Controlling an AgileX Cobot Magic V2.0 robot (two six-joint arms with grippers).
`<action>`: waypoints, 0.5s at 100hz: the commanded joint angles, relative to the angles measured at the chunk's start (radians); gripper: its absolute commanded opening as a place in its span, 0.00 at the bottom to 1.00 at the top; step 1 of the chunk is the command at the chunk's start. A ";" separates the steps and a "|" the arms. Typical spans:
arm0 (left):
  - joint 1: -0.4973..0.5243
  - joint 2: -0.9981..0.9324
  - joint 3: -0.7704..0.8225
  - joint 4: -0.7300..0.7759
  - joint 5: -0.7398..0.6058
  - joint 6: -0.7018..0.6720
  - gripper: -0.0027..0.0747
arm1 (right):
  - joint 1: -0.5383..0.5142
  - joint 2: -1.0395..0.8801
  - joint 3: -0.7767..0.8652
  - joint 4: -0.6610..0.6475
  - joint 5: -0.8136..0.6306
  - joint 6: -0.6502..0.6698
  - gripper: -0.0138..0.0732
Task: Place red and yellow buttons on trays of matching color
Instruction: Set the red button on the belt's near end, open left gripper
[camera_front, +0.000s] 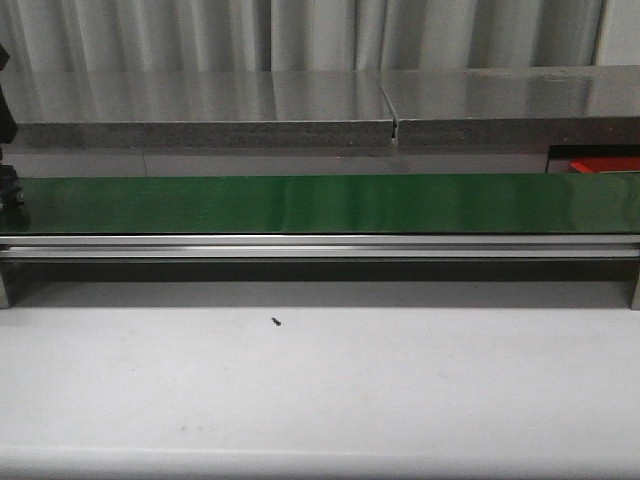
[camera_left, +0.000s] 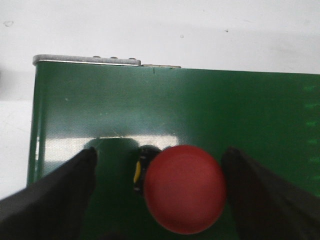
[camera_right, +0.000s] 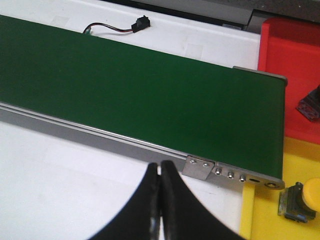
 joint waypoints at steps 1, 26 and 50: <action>-0.006 -0.051 -0.025 -0.026 -0.038 -0.005 0.86 | 0.002 -0.014 -0.027 0.019 -0.054 -0.008 0.08; -0.004 -0.059 -0.104 -0.026 -0.029 -0.005 0.86 | 0.002 -0.014 -0.027 0.019 -0.054 -0.008 0.08; 0.041 -0.061 -0.221 -0.022 0.002 -0.005 0.86 | 0.002 -0.014 -0.027 0.019 -0.054 -0.008 0.08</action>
